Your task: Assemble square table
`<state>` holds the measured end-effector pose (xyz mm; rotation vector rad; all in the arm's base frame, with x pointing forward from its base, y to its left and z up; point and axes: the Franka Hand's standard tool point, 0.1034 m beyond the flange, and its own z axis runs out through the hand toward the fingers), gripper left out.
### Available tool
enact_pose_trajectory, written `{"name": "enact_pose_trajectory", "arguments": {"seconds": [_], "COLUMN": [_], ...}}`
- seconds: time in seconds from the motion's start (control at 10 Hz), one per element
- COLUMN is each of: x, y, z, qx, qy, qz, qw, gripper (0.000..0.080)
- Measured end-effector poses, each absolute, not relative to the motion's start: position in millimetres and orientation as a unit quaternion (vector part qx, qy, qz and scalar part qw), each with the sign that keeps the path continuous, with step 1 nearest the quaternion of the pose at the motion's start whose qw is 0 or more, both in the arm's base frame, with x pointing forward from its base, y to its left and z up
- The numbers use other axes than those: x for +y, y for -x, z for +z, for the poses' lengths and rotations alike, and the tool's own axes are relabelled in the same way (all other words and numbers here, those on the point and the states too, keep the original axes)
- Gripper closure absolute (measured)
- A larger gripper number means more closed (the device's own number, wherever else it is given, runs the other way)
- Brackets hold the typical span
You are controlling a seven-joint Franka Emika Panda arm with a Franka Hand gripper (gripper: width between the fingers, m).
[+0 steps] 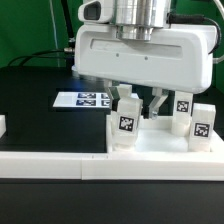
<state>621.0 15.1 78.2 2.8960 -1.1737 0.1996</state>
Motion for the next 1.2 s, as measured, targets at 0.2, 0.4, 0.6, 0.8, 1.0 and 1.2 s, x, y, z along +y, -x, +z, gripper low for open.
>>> {"name": "enact_pose_trajectory", "arguments": {"seconds": [0.2,0.4,0.6,0.8,1.0,1.2], "x": [13.3,11.7,11.9,14.2,14.3,14.6], "y": [-619.8,-620.1,-620.9,-620.9,-620.8,-621.5], "z": [77.6,77.0,76.7,76.4,76.3,79.5], "qx": [-0.443,-0.57,-0.677,-0.713,-0.704,-0.623], "qy": [-0.894,-0.819,-0.734,-0.699,-0.707,-0.778], "qz": [0.062,0.062,0.053,0.046,0.046,0.065], "qw": [0.002,-0.006,-0.025,-0.037,-0.037,-0.041], "gripper": [0.0506,0.0506,0.0506,0.0506,0.0506,0.0258]}}
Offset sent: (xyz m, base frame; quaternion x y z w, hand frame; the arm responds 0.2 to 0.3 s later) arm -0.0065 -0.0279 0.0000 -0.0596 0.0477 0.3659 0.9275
